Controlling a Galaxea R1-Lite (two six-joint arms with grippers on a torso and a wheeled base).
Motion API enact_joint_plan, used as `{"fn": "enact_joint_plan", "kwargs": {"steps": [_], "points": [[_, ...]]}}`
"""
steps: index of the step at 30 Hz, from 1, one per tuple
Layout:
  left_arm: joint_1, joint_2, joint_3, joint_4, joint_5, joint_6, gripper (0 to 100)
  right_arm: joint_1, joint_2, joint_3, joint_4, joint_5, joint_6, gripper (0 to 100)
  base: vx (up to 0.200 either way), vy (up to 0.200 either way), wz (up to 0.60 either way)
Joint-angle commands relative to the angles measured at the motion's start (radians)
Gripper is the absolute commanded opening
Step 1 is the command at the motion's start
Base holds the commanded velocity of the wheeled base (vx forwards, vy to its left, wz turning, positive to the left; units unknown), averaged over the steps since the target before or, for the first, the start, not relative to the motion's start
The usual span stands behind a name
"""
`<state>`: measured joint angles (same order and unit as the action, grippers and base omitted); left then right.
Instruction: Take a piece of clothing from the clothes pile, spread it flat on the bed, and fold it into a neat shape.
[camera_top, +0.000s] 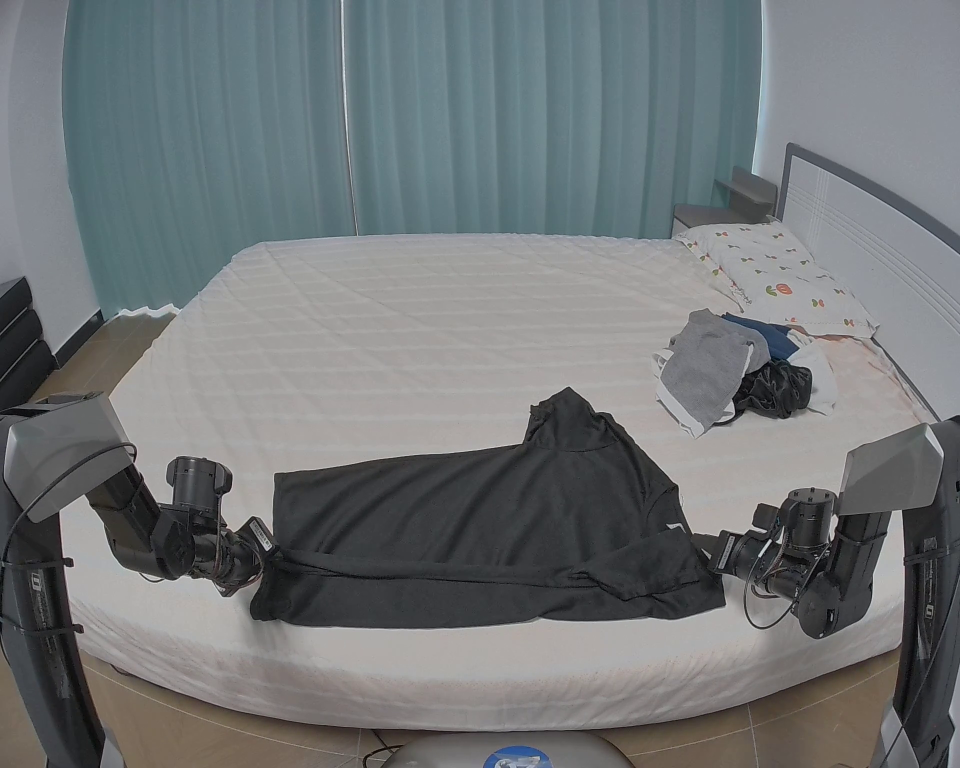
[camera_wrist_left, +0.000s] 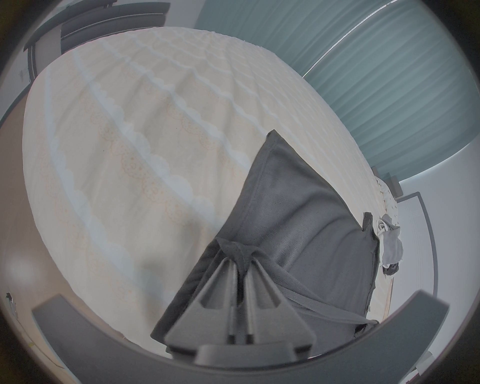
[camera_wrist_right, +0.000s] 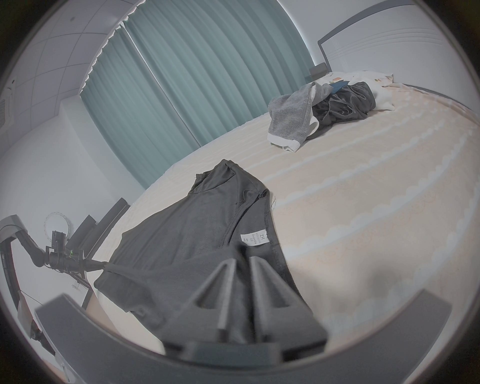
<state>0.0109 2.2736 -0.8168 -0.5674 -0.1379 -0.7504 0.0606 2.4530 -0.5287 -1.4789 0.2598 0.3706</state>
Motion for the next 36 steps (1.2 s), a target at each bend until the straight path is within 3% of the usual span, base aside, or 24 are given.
{"fn": "enact_joint_plan", "kwargs": {"steps": [1, 8, 11, 12, 14, 16, 19, 21, 24, 29, 36], "points": [[-0.006, 0.01, -0.002, 0.0, 0.003, -0.001, 100, 0.001, 0.024, -0.013, 0.0, 0.001, 0.002, 100, 0.0, 0.0, 0.0], [-0.006, 0.007, -0.005, -0.003, 0.02, -0.037, 100, -0.005, 0.009, -0.007, -0.001, 0.001, 0.123, 100, 0.0, 0.0, 0.0], [-0.003, 0.001, -0.002, -0.003, 0.004, -0.053, 100, -0.013, -0.015, 0.01, -0.001, 0.001, 0.189, 100, 0.0, 0.0, 0.0], [0.003, -0.009, 0.01, -0.003, -0.023, -0.06, 100, -0.018, -0.048, 0.039, -0.001, 0.006, 0.249, 100, 0.0, 0.0, 0.0], [0.004, -0.014, 0.013, -0.002, -0.032, -0.06, 100, -0.019, -0.057, 0.049, -0.001, 0.009, 0.266, 100, 0.0, 0.0, 0.0], [0.023, -0.049, 0.039, -0.002, -0.074, -0.067, 100, -0.018, -0.103, 0.084, -0.001, 0.016, 0.366, 100, 0.0, 0.0, 0.0], [0.034, -0.075, 0.044, -0.003, -0.089, -0.133, 100, -0.016, -0.123, 0.088, 0.0, 0.022, 0.429, 100, 0.0, 0.0, 0.0], [0.046, -0.098, 0.047, -0.003, -0.117, -0.188, 100, -0.018, -0.123, 0.09, 0.0, 0.039, 0.447, 100, 0.0, 0.0, 0.0], [0.07, -0.129, 0.061, 0.0, -0.169, -0.199, 100, -0.021, -0.118, 0.092, -0.001, 0.042, 0.45, 100, 0.067, 0.0, 0.0], [0.072, -0.158, 0.114, -0.002, -0.17, -0.201, 100, -0.025, -0.134, 0.127, -0.004, 0.041, 0.453, 100, 0.2, 0.0, 0.0], [0.066, -0.161, 0.122, -0.003, -0.175, -0.199, 100, -0.088, -0.132, 0.197, -0.081, 0.061, 0.459, 100, 0.0, 0.0, 0.0]]}}
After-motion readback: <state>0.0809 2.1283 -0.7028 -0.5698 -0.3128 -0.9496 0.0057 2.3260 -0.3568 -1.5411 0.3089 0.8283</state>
